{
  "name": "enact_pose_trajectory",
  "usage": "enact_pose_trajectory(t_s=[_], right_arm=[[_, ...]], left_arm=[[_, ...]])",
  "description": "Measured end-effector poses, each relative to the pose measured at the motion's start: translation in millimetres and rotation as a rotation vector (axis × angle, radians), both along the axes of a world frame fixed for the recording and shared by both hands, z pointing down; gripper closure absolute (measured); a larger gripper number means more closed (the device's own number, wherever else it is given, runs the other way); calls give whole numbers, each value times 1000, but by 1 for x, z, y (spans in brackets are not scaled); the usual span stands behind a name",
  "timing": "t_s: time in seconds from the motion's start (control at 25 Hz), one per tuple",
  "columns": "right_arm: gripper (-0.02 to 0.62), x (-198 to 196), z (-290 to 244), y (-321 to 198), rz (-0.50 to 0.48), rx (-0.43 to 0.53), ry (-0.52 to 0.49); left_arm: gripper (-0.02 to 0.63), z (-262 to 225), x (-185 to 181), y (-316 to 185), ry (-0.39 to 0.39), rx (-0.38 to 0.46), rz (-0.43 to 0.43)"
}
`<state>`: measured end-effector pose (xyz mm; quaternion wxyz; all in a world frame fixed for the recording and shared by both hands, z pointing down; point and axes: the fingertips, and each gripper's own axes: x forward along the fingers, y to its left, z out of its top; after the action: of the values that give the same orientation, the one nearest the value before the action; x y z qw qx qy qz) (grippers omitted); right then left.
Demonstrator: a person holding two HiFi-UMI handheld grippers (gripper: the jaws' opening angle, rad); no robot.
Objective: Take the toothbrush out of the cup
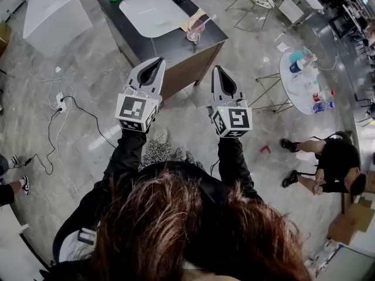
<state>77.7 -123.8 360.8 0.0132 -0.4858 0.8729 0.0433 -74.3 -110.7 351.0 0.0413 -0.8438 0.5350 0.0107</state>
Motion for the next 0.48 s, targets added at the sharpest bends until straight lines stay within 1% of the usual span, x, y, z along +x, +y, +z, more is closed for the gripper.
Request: enact_pose_trajectory(t_s=[0.36, 0.48], right_arm=[[591, -7, -6, -75, 91, 5, -9], [591, -10, -6, -97, 117, 7, -14]], left_arm=[[598, -3, -17, -88, 14, -13, 72], [598, -3, -17, -112, 1, -11, 113]])
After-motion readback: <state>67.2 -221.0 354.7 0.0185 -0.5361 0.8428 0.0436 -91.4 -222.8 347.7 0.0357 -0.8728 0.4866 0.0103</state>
